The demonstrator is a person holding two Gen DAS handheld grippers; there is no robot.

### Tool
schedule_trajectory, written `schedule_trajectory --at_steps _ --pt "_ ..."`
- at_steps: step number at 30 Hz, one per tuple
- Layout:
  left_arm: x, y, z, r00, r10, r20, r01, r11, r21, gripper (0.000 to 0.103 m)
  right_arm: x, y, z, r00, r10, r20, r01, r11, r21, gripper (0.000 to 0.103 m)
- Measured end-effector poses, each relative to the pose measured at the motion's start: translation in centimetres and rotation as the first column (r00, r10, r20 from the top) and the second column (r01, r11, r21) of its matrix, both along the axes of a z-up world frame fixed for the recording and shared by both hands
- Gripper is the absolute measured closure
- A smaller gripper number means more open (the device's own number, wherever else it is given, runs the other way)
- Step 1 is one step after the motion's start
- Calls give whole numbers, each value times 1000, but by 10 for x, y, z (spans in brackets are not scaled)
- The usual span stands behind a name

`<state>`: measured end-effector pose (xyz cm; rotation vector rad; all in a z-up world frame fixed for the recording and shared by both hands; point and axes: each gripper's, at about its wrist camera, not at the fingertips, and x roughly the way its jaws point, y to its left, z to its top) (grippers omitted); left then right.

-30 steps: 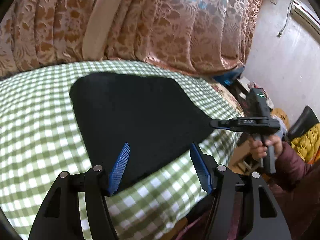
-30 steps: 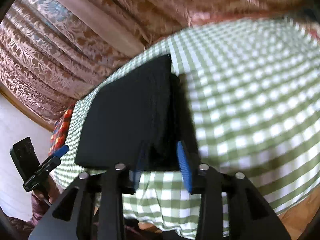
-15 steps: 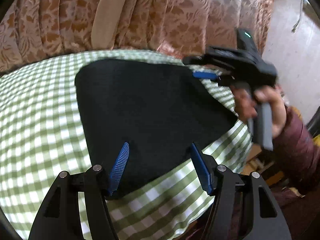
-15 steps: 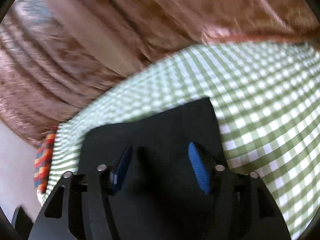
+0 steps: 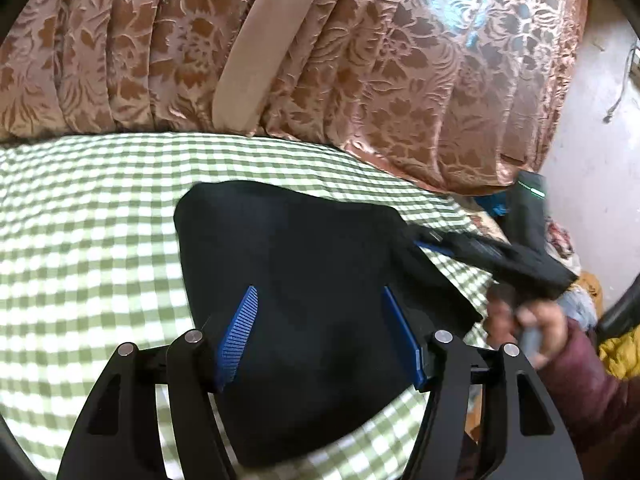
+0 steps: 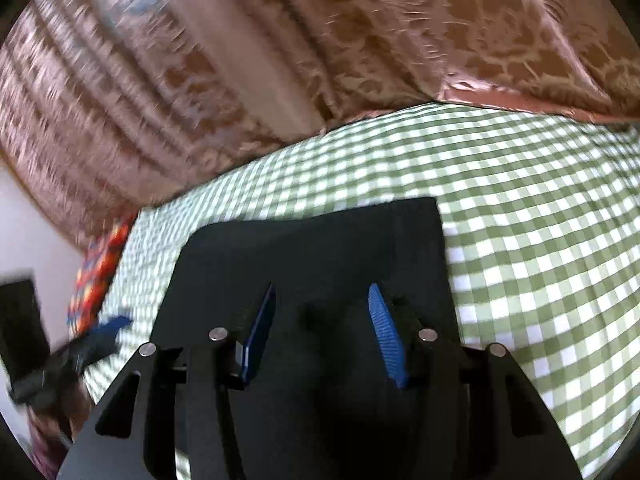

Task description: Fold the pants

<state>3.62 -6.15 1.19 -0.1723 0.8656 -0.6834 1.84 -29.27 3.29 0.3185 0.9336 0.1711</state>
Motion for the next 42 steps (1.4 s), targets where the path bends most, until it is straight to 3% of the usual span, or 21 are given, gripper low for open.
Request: schedule_trajectory --at_steps 3,6,10,14,21,27,34,37,42 --pt "1 -18 -14 1000 -14 -28 16 997 77 41 -20 -5 -25 998 -12 -63 7 997 -81 62" --pt "-10 -33 -44 999 -9 -36 16 980 198 41 -36 -13 -42 999 -38 -18 36 995 -91 65" --pt "-19 -38 -50 1000 22 5 -23 971 238 40 -30 -13 -40 998 -55 -29 52 994 -93 65" --pt "-11 -33 -34 997 79 0 -77 975 207 40 -28 -9 -28 997 -60 -38 55 992 -117 63" --pt "-8 -22 -7 982 173 83 -188 953 240 37 -33 13 11 999 0 47 5 994 -111 56" --pt "-15 -17 1 971 214 109 -234 942 241 33 -37 11 -21 997 -32 -70 22 989 -145 48" --pt "-20 -11 1 966 233 111 -254 936 245 33 -46 0 -25 995 -81 -66 68 981 -179 42" --pt "-22 -8 1 965 242 106 -261 934 243 33 -48 -7 -30 992 -103 -74 92 987 -135 38" --pt "-26 -5 2 962 249 113 -270 930 251 33 -50 -6 -28 992 -105 -68 94 984 -152 36"
